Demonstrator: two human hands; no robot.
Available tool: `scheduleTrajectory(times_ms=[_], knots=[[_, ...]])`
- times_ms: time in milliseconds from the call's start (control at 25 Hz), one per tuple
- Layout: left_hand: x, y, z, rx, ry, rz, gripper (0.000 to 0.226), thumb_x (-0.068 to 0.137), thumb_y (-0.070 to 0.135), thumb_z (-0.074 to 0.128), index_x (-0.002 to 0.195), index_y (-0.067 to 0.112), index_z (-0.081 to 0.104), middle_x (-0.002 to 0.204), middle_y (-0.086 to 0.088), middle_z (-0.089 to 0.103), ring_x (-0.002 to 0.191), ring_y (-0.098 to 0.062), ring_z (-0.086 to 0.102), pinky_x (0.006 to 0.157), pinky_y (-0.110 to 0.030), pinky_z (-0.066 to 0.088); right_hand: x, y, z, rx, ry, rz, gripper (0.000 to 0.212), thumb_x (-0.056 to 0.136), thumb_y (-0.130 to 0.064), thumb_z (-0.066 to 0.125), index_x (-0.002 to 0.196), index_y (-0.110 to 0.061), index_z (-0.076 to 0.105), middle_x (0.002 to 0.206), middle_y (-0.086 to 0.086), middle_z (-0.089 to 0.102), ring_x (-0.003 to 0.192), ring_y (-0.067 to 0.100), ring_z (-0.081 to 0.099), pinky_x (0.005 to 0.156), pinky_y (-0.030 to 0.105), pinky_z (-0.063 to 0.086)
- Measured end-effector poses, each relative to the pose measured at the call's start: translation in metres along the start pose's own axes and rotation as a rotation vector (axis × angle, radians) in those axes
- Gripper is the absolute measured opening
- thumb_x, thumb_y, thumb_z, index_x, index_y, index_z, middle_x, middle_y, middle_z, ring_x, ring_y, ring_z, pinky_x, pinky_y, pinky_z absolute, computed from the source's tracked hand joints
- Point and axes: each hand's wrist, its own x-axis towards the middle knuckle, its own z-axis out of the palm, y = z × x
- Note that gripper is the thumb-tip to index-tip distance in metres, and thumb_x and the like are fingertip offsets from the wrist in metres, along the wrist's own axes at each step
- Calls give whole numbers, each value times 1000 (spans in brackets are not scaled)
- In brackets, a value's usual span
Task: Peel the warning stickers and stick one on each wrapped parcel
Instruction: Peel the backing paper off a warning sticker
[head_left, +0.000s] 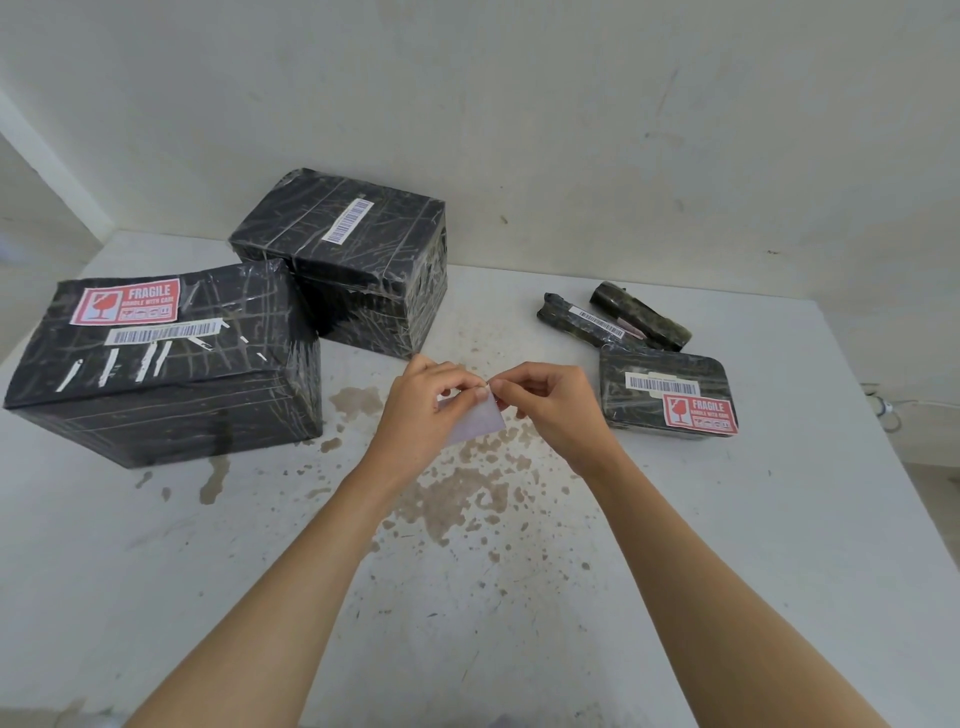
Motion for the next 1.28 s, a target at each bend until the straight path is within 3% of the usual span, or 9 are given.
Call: scheduleTrajectory(times_ms=[400,600,880,1080,1280], knots=[[-7,1,-5,-58,-31,4,9,88,21,64,83,24,70,78,15,64,90,-3,46,74,-8,36,-7,-7,2,51,-31,8,7,83,-4,69,87,0,73,75,7,71,62,2,63,57,10,44],[-12,2,-10,-92,-65,-10,8,88,21,65,84,24,71,80,28,62,89,2,46,74,-4,32,-8,-8,2,25,-41,14,8,84,-2,66,86,1,73,76,10,71,61,4,63,56,10,44],[-16,4,-9,-68,-61,24,8,87,19,66,85,19,73,79,29,62,88,3,45,75,-6,33,-14,-12,1,19,-62,4,7,84,-2,66,83,-1,73,74,10,71,59,4,63,56,13,44],[-20,7,-7,-70,-33,17,7,86,17,66,82,17,72,77,18,63,86,3,46,73,-5,33,-16,-11,1,-9,-55,1,10,85,-2,63,83,-2,73,68,3,69,57,3,61,56,15,45],[-24,8,-4,-95,-23,-13,8,87,15,64,83,18,70,78,18,62,82,6,45,71,-5,34,-20,-10,2,15,-59,8,12,88,-3,61,86,-1,73,68,3,68,56,2,59,57,18,46]])
